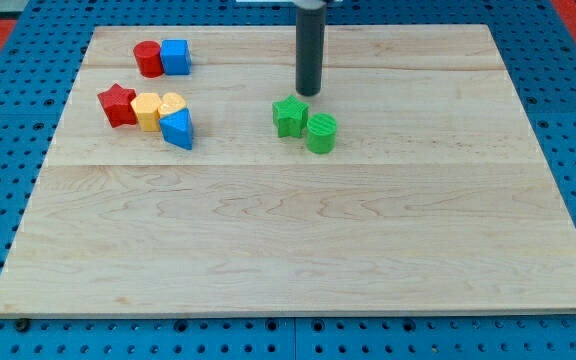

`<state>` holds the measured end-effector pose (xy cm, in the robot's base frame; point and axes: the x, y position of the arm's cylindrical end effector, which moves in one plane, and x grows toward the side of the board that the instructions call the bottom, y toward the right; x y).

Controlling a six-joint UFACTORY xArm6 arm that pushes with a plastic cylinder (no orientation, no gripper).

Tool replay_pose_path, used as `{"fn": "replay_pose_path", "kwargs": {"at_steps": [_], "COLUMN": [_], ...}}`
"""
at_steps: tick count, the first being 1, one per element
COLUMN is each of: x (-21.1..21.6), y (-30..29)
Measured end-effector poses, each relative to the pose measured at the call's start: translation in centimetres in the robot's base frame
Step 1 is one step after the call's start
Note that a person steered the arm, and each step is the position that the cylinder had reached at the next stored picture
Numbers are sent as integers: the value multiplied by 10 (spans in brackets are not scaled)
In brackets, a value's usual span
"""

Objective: Place your hand at left side of the red star

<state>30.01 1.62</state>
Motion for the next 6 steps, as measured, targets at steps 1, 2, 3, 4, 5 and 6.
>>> {"fn": "replay_pose_path", "kwargs": {"at_steps": [1,2,3,4,5,6], "x": [-15,-4,2,2,32,98], "y": [-72,-133,-185,-271,-317,-280]}}
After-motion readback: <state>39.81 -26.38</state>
